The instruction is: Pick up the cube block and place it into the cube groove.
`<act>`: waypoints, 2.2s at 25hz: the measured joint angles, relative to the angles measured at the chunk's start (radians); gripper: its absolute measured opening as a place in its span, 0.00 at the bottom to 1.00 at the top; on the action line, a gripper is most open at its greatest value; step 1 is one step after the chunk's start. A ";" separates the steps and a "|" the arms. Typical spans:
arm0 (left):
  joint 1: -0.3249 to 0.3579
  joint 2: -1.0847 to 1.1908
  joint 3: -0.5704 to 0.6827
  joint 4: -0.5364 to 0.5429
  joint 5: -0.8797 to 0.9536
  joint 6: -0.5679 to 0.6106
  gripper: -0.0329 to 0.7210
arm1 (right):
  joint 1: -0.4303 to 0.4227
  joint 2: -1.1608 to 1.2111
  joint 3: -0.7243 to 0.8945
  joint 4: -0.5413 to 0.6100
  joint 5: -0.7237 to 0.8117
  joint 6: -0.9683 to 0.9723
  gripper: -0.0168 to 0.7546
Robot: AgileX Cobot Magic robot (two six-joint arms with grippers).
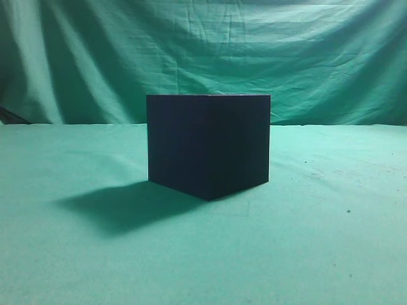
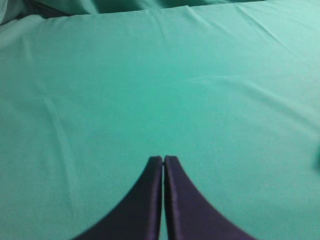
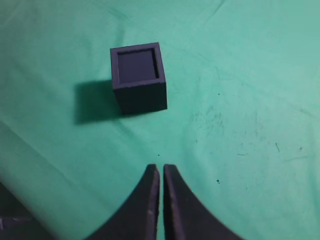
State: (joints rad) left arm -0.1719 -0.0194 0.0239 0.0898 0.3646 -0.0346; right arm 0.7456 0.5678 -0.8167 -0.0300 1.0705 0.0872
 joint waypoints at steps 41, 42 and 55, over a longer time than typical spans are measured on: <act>0.000 0.000 0.000 0.000 0.000 0.000 0.04 | -0.666 -0.577 0.844 0.098 -0.673 -0.130 0.02; 0.000 0.000 0.000 0.000 0.000 0.000 0.04 | -0.666 -0.577 0.844 0.098 -0.674 -0.130 0.02; 0.000 0.000 0.000 0.000 0.000 0.000 0.04 | -0.666 -0.577 0.844 0.101 -0.674 -0.126 0.02</act>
State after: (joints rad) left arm -0.1719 -0.0194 0.0239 0.0898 0.3646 -0.0346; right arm 0.0793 -0.0089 0.0273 0.0706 0.3962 -0.0386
